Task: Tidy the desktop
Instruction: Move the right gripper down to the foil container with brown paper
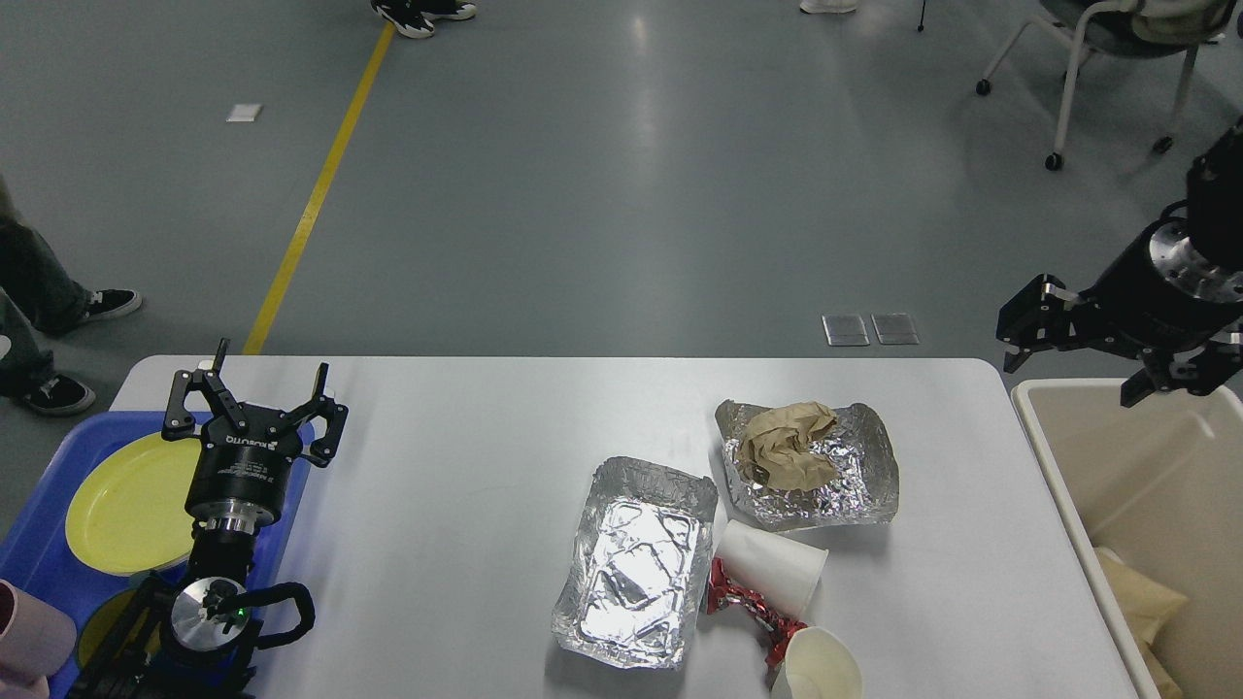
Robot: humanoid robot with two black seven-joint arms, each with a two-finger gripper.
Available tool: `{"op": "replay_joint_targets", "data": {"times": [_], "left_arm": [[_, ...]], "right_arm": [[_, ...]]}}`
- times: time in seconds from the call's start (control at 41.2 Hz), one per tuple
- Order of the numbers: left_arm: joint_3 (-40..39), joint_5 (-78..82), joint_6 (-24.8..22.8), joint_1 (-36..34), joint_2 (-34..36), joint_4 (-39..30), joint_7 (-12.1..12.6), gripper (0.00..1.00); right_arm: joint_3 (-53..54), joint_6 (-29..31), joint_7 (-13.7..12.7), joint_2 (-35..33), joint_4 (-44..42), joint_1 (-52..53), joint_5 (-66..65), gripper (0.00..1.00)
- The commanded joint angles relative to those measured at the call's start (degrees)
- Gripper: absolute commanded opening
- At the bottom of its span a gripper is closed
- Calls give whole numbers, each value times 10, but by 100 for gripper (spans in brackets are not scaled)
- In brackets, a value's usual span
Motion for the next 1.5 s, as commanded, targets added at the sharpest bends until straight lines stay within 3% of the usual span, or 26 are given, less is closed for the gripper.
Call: {"op": "replay_joint_targets", "data": {"times": [0.0,0.606,0.97,1.043,1.164,1.285,1.358,1.479], "left_arm": [[0,0,0,0,0,0,0,96],[0,0,-1,0,0,0,0,96],[0,1,0,0,0,0,0,96],[0,1,-1,0,0,0,0,96],[0,1,-1,0,0,0,0,96],[0,1,-1,0,0,0,0,96],[0,0,0,0,0,0,0,96],[0,0,-1,0,0,0,0,96]], "right_arm": [[10,-32,0,39,98,80,7,100],[60,-30,2,61,146,79,31,100],[96,-132,2,62,130,-9,29,100],[94,-155,3,66,109,-50,18,100],[93,-189,6,64,56,-127,-56,90],[95,-226,13,62,-5,-190,-91,90],[95,-244,31,63,-52,-234,-93,90],[96,-251,133,62,-202,-351,-97,90]]}}
